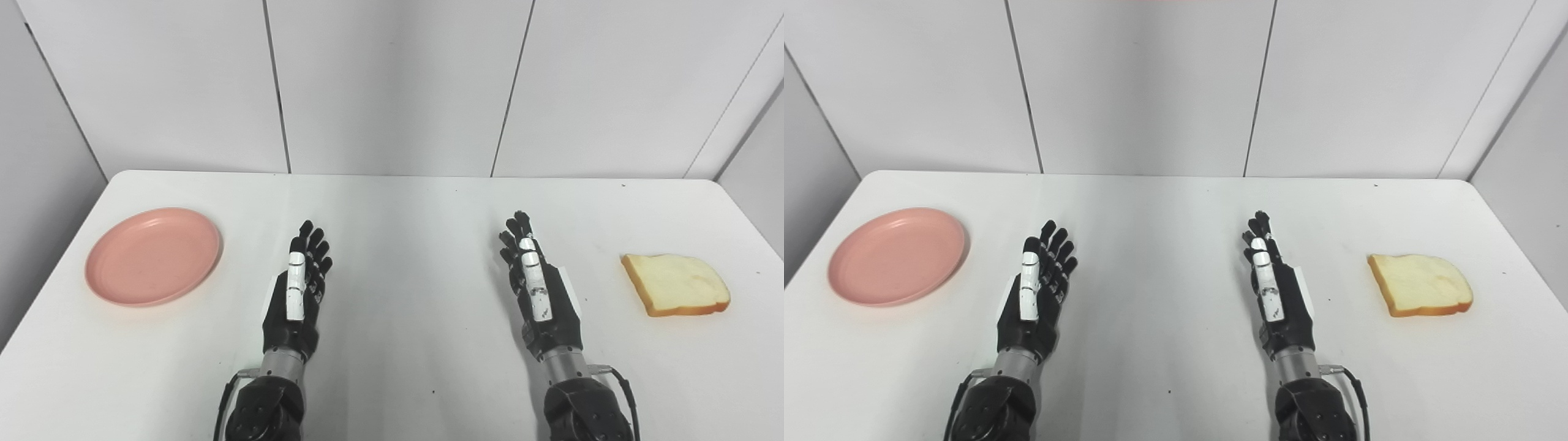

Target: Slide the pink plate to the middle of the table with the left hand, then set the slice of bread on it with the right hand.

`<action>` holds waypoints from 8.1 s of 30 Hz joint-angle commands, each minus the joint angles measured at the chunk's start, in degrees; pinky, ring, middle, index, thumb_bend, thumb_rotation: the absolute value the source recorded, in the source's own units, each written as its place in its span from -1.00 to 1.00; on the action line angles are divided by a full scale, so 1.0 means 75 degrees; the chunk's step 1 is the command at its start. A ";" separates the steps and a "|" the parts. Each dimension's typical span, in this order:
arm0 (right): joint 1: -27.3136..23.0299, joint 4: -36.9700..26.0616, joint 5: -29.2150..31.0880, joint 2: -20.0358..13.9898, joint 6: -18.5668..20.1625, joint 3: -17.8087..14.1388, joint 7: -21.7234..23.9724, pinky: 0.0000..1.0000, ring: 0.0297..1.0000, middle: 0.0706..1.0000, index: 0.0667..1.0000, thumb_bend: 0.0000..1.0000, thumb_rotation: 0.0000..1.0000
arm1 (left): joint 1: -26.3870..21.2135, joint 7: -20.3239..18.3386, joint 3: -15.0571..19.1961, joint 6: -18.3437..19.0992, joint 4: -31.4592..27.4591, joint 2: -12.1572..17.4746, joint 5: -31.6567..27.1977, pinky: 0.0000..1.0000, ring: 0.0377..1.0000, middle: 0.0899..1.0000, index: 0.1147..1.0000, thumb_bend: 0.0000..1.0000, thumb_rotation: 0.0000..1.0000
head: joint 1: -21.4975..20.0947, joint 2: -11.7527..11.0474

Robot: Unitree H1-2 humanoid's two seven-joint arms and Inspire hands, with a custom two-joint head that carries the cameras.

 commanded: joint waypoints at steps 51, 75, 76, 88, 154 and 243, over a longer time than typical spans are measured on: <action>-0.0216 0.0086 0.0304 -0.0163 -0.0253 -0.0202 0.0183 1.00 0.98 0.99 1.00 0.37 0.83 | -0.0316 -0.0120 -0.0144 -0.0077 -0.0005 0.0017 0.0003 1.00 1.00 1.00 1.00 0.28 0.96 | 0.1448 -0.0598; -0.0220 0.0629 0.0961 -0.0512 -0.0896 -0.0561 0.0903 1.00 1.00 1.00 1.00 0.26 0.90 | -0.1412 0.0074 0.0929 -0.0445 0.0585 0.0461 -0.0471 1.00 0.93 0.90 0.84 0.38 0.96 | 0.3018 -0.1379; -0.0252 0.0714 0.0973 -0.0517 -0.0951 -0.0574 0.0944 1.00 1.00 1.00 1.00 0.26 0.89 | -0.1442 0.0104 0.0964 -0.0405 0.0567 0.0487 -0.0485 1.00 0.93 0.90 0.84 0.39 0.96 | 0.3049 -0.1407; -0.0408 0.1117 0.1045 -0.0555 -0.1288 -0.0670 0.1198 1.00 0.99 1.00 1.00 0.26 0.92 | -0.1701 0.0223 0.1510 -0.0131 0.0287 0.0769 -0.0857 0.95 0.89 0.87 0.81 0.36 1.00 | 0.3357 -0.1642; -0.0359 0.0519 0.1041 -0.0281 -0.1121 -0.0524 0.1058 1.00 0.95 0.95 0.96 0.23 0.90 | -0.2532 0.0429 0.3254 -0.1505 0.3453 0.4344 -0.1017 0.57 0.64 0.66 0.62 0.38 0.97 | 0.3618 -0.1839; -0.0354 0.0253 0.1074 -0.0259 -0.1008 -0.0510 0.0858 1.00 0.94 0.96 0.97 0.19 0.91 | -0.2751 -0.1687 0.2370 -0.1759 0.4751 0.3430 -0.1759 0.65 0.74 0.72 0.66 0.49 0.98 | 0.3531 -0.1725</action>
